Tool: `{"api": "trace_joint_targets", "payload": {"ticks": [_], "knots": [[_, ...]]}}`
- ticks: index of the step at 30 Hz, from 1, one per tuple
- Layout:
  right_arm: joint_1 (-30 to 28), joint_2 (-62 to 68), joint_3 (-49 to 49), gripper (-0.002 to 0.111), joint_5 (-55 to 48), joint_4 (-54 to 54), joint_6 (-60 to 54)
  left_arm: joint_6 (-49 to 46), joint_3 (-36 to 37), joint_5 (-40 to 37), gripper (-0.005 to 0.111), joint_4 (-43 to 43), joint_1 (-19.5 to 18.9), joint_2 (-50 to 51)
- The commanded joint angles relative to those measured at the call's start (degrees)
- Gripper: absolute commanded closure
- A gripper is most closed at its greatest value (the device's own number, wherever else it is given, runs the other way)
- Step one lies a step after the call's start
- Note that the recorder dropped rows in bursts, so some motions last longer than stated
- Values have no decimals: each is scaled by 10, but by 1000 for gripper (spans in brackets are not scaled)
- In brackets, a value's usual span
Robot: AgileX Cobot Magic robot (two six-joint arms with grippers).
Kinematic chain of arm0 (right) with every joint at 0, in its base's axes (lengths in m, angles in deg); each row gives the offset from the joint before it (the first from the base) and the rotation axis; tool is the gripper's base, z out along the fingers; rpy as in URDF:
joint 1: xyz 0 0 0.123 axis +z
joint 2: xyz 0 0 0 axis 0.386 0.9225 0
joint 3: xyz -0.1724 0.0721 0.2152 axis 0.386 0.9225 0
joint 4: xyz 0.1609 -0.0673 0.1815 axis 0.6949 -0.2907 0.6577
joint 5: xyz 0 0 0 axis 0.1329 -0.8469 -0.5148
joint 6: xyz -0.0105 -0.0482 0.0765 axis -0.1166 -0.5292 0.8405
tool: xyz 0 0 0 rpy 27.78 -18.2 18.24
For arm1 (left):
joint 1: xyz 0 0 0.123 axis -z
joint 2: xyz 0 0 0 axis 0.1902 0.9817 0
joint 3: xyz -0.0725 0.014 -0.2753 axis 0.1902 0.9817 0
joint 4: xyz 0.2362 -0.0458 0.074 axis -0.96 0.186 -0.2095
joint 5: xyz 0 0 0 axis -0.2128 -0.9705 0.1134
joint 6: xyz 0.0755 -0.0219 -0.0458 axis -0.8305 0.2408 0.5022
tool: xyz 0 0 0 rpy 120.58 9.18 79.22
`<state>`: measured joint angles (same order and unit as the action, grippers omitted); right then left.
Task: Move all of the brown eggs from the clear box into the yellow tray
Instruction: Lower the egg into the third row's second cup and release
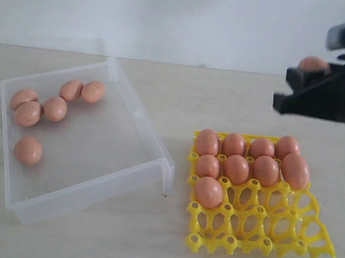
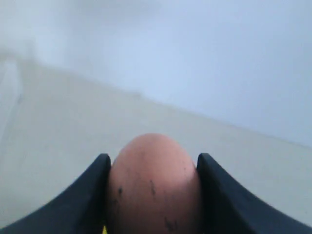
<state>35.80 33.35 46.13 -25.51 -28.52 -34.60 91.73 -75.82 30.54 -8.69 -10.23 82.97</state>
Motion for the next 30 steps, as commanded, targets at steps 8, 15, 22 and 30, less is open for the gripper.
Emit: {"api": "trace_joint_targets", "payload": {"ticks": [8, 15, 22, 30], "knots": [[-184, 176, -48, 109, 439, -632, 1003, 1, 1, 1, 103, -1, -1, -2], [-256, 268, -134, 109, 397, -1145, 990, 1, 1, 2, 103, -1, -1, -2], [-193, 268, -134, 109, 321, -1145, 840, 1, 1, 2, 103, -1, -1, -2], [-192, 268, -134, 92, 301, -1145, 837, 1, 1, 2, 103, -1, -1, -2]]}}
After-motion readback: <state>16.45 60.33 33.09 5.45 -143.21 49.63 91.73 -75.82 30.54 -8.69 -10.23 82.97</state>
